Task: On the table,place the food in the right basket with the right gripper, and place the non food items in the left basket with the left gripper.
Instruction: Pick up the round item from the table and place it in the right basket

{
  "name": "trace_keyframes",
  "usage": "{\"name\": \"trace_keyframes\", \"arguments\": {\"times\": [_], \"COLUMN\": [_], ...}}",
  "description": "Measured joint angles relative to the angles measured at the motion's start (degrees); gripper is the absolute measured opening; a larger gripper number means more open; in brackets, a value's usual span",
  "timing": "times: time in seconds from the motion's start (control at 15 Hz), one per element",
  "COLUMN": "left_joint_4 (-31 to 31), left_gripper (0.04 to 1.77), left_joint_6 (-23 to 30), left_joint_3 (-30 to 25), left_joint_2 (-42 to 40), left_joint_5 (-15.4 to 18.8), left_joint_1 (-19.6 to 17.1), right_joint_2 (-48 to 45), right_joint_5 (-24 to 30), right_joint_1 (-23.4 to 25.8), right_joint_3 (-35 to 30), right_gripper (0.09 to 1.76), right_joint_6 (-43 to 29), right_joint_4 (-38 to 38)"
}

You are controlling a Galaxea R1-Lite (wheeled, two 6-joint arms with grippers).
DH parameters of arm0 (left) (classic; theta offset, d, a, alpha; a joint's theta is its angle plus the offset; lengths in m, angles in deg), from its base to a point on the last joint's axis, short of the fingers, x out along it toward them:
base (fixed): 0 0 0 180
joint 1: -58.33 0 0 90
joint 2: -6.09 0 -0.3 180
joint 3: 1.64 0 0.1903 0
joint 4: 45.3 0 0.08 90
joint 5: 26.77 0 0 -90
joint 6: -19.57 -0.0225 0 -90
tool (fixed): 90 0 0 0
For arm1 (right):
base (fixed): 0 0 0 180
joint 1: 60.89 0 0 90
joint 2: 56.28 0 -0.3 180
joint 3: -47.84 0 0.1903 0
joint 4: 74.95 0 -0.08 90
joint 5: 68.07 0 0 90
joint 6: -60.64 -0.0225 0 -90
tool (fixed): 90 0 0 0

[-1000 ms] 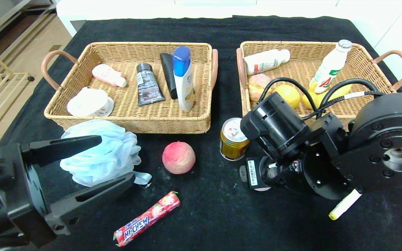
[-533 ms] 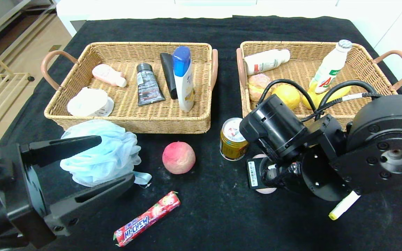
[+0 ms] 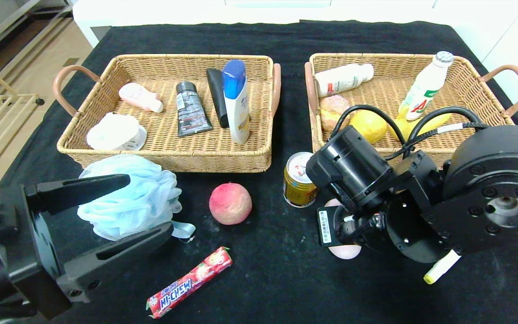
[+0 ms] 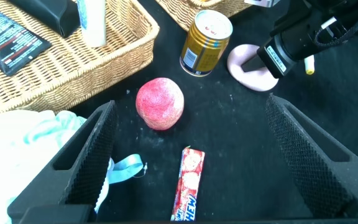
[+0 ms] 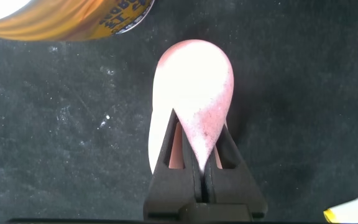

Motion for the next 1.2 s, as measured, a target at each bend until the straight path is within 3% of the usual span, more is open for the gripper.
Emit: {"name": "trace_keyframes", "arguments": {"times": [0.47, 1.2], "left_joint_4": [0.00, 0.00], "left_gripper": [1.72, 1.72], "left_joint_6": [0.00, -0.10], "left_joint_3": [-0.18, -0.24], "left_joint_2": [0.20, 0.54], "left_joint_5": [0.06, 0.09], "left_joint_1": [0.06, 0.09], "right_joint_2": [-0.59, -9.18], "right_joint_5": [0.02, -0.94], "right_joint_1": [-0.07, 1.30], "right_joint_3": [0.28, 2.82], "right_gripper": [0.15, 0.15], "right_joint_6": [-0.01, 1.16], "right_joint_4": [-0.17, -0.41]}}
